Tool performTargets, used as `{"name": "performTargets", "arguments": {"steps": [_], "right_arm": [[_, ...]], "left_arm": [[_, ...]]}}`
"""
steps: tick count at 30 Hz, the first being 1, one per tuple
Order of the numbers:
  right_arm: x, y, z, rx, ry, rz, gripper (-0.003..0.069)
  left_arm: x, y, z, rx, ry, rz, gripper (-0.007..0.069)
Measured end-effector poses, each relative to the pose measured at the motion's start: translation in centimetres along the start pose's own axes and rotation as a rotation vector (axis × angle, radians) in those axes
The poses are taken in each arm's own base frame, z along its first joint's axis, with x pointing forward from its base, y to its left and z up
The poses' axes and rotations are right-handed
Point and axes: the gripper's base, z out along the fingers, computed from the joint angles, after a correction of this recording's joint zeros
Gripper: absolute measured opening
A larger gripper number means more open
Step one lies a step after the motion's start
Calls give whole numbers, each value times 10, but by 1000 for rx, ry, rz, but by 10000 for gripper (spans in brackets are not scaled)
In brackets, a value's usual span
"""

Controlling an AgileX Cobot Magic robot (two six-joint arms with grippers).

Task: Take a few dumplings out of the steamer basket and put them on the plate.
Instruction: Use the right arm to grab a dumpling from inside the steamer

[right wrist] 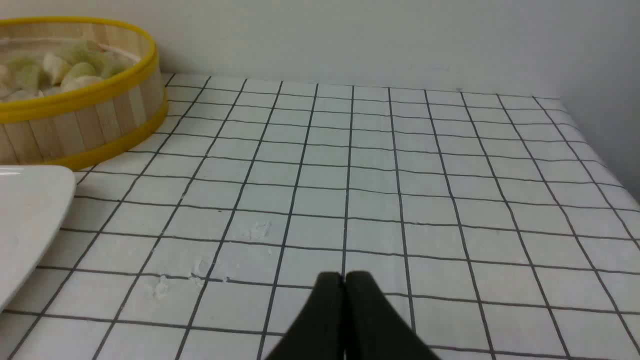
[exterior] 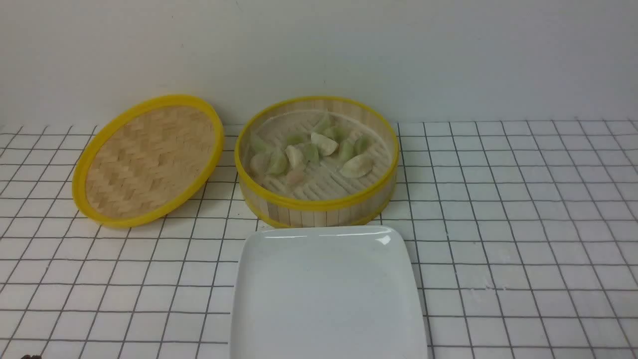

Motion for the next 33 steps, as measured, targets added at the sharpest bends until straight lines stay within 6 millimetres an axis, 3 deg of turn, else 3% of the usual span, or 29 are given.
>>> {"name": "performTargets", "arguments": {"steps": [22, 24, 26, 27, 29, 33], "right_arm": [[0, 0, 0, -3, -1, 12, -14], [-2, 2, 0, -20, -29, 100, -14], [-7, 4, 0, -60, -91, 312, -14], [-7, 4, 0, -60, -99, 312, -14], [-18, 3, -1, -110, -207, 625, -14], [-27, -2, -4, -135, -311, 923, -14]], "left_arm": [[0, 0, 0, 0, 0, 0, -6], [0, 0, 0, 0, 0, 0, -6], [0, 0, 0, 0, 0, 0, -6], [0, 0, 0, 0, 0, 0, -6], [0, 0, 0, 0, 0, 0, -6], [0, 0, 0, 0, 0, 0, -6]]}}
